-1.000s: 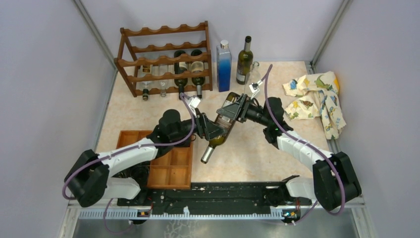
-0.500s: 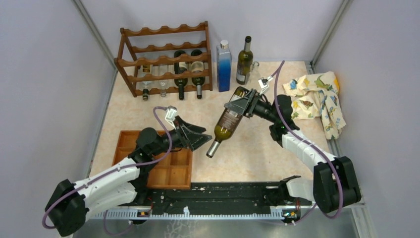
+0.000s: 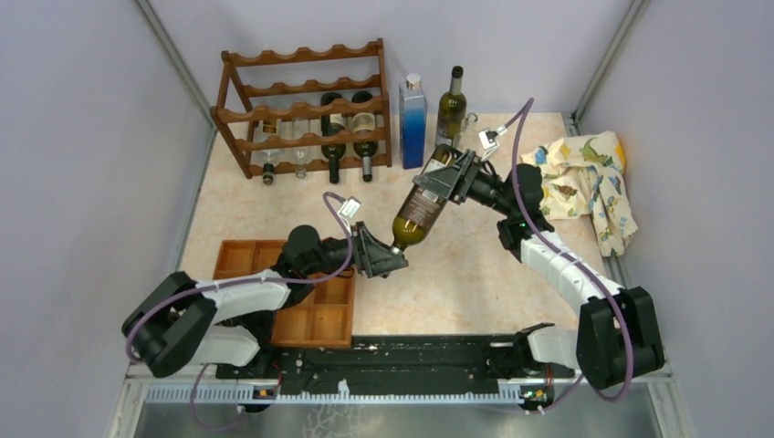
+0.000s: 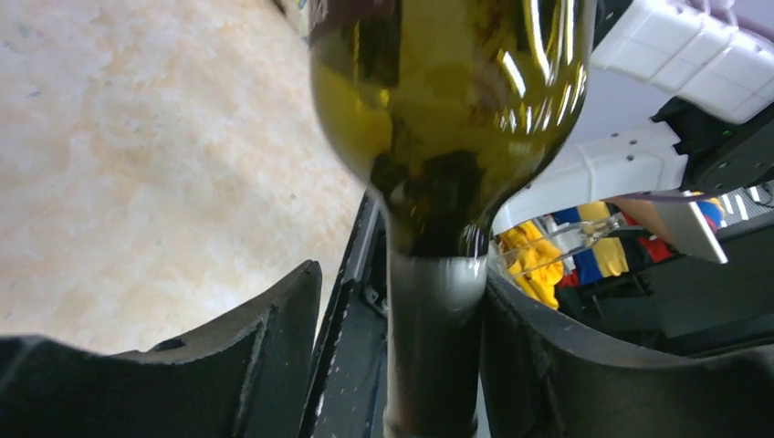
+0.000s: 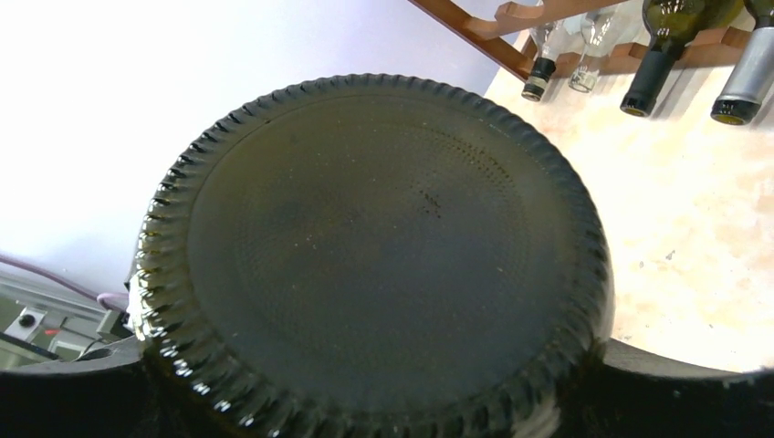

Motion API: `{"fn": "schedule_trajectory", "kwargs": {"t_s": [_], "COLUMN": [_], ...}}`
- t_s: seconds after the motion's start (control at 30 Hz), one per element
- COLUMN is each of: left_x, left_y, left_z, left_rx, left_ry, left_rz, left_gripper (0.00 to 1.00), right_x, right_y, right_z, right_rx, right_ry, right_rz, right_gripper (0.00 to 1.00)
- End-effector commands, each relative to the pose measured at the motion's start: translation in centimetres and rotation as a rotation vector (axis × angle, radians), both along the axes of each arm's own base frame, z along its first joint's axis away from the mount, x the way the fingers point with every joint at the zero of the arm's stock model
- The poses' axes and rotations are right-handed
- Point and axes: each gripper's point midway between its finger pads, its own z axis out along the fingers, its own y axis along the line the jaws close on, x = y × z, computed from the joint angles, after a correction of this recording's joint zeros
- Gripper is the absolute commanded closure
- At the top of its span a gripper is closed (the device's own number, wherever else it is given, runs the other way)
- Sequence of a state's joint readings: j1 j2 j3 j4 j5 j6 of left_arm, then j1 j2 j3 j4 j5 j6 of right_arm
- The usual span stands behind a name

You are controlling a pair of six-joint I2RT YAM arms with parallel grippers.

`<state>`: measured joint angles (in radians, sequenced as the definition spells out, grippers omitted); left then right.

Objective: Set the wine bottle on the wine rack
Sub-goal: Pick up the wine bottle from the center of the board.

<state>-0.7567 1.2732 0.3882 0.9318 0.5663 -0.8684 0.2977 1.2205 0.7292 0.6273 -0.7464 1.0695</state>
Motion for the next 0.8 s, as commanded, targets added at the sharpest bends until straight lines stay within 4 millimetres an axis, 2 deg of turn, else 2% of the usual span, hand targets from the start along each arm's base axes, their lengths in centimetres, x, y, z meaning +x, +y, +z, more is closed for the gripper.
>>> {"fn": "schedule_trajectory", "kwargs": {"t_s": [0.0, 0.1, 0.23, 0.5, 0.77], "left_x": [-0.1, 0.5, 0.8, 0.3, 0.5], "left_y": [-1.5, -2.0, -2.5, -2.4, -2.7], "left_z": [5.0, 5.5, 5.2, 4.3, 4.0], "left_rx": [-0.161, -0.174, -0.161, -0.17, -0.157], "left_ry": [-0.1, -0.095, -0.075, -0.038, -0.015], "left_rz": [-0.084, -0.078, -0.084, -0.099, -0.102], "left_gripper": [0.37, 0.44, 0.54, 0.52, 0.52], "right_x": [0.0, -0.1, 0.1, 1.6, 1.5], "right_y": [-0.2, -0.3, -0.4, -1.6, -1.8], "right_z": [5.1, 4.5, 4.3, 5.6, 5.3], "right_rx": [0.068, 0.062, 0.063, 0.082, 0.077], "right_ry": [-0.136, -0.127, -0.124, -0.142, -0.141], "right_rz": [-0.008, -0.013, -0.029, -0.078, -0.084], "right_gripper": [1.0, 1.0, 1.0, 1.0, 1.0]}}
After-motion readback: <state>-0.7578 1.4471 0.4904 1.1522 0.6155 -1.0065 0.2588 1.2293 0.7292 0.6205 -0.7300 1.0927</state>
